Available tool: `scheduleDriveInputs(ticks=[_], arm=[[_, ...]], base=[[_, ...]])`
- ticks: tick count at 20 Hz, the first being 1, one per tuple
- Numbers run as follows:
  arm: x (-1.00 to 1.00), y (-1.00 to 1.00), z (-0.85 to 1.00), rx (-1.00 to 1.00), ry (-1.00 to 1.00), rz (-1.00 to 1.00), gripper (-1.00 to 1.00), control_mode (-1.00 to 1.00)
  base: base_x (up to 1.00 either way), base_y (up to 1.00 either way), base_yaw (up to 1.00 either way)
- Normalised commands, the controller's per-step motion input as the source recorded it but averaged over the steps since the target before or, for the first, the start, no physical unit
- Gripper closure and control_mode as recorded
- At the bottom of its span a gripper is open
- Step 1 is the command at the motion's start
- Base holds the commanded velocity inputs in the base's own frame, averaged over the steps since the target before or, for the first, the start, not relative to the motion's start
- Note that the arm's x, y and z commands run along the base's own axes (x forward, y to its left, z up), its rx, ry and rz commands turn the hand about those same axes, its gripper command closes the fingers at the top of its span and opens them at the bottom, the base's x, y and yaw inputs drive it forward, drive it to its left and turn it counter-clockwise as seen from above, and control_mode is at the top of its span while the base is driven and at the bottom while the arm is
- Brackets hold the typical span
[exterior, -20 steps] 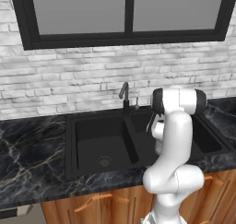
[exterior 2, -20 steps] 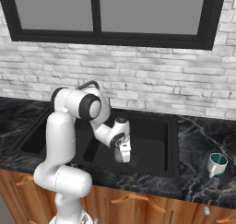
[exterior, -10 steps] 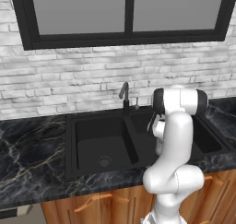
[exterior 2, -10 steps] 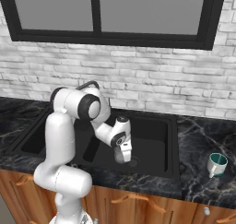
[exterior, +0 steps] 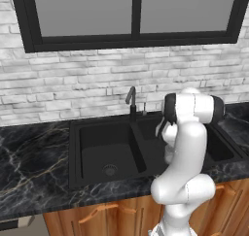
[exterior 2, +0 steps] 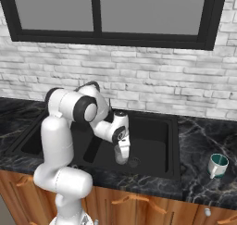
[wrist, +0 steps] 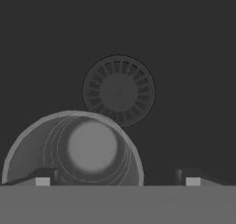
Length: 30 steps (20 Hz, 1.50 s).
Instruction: Move any existing items from the left basin to the right basin for drying. Then move the mug from the counter to the left basin of the sink for washing.
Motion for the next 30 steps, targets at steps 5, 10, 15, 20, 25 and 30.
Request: scheduleDriveInputs(ticks=[5,10,15,20,25,30], arm=[[-0.02,0.00,0.42,0.00,0.01,0.00,-1.00,-1.00],[-0.09,0.00,0.48,0.00,0.00,0.00,-1.00,-1.00],[-0.14,-0.03,0.52,0.00,0.00,0.00,-1.00,-1.00],[-0.19,-0.06,0.53,-0.01,0.00,0.00,-1.00,-1.00],[-0.23,-0.13,0.44,-0.01,0.00,0.00,-1.00,-1.00],[-0.20,-0.25,0.32,-0.02,0.00,0.00,-1.00,-1.00]], base=[[0.00,0.00,0.00],[0.00,0.00,0.00],[0.00,0.00,0.00],[0.00,0.00,0.00],[0.00,0.00,0.00],[0.00,0.00,0.00]])
